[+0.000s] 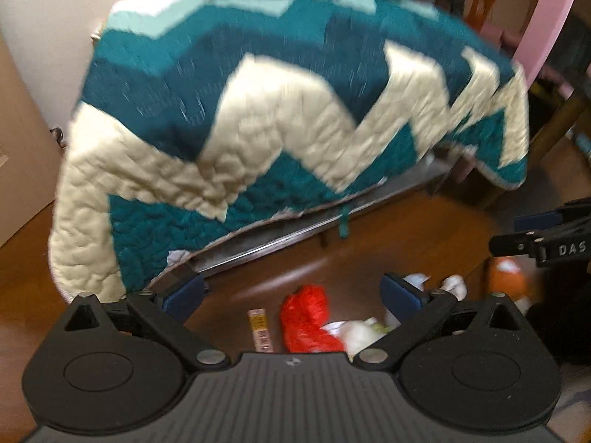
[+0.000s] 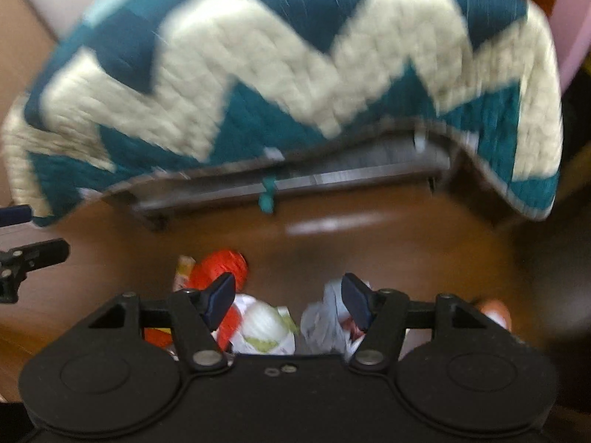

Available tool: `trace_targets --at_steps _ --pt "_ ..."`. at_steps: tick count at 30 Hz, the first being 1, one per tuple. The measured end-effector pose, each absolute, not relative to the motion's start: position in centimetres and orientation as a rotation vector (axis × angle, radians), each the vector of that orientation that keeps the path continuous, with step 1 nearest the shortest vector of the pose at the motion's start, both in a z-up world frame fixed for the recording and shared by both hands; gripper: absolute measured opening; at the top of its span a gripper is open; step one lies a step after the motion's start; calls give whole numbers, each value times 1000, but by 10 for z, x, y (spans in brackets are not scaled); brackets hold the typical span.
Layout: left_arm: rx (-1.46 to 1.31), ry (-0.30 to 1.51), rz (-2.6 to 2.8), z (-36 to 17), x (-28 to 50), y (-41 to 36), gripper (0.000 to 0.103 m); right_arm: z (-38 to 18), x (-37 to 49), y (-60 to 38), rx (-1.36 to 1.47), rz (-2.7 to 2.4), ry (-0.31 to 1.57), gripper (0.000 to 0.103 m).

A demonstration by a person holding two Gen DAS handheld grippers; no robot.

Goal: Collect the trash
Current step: 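Close the left tool on the red plastic bag while the right tool grips the grey cloth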

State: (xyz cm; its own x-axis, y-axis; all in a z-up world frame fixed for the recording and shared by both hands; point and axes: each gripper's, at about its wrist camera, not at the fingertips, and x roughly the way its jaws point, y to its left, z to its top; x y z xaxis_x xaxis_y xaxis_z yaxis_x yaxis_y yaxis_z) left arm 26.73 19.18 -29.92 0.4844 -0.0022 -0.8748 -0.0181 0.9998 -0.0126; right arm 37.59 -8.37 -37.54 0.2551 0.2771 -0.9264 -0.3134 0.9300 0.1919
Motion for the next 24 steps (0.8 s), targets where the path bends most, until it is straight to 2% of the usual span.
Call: trace_targets --at_steps 13,19,24 --pt "-79 1206 -39 -433 323 194 102 -518 413 -87 -52 257 1496 63" --pt "-175 1283 -55 -487 336 198 102 -556 417 -73 -85 289 1541 63" --pt "-135 1314 -78 -517 341 192 102 -584 426 -69 -49 248 1571 63"
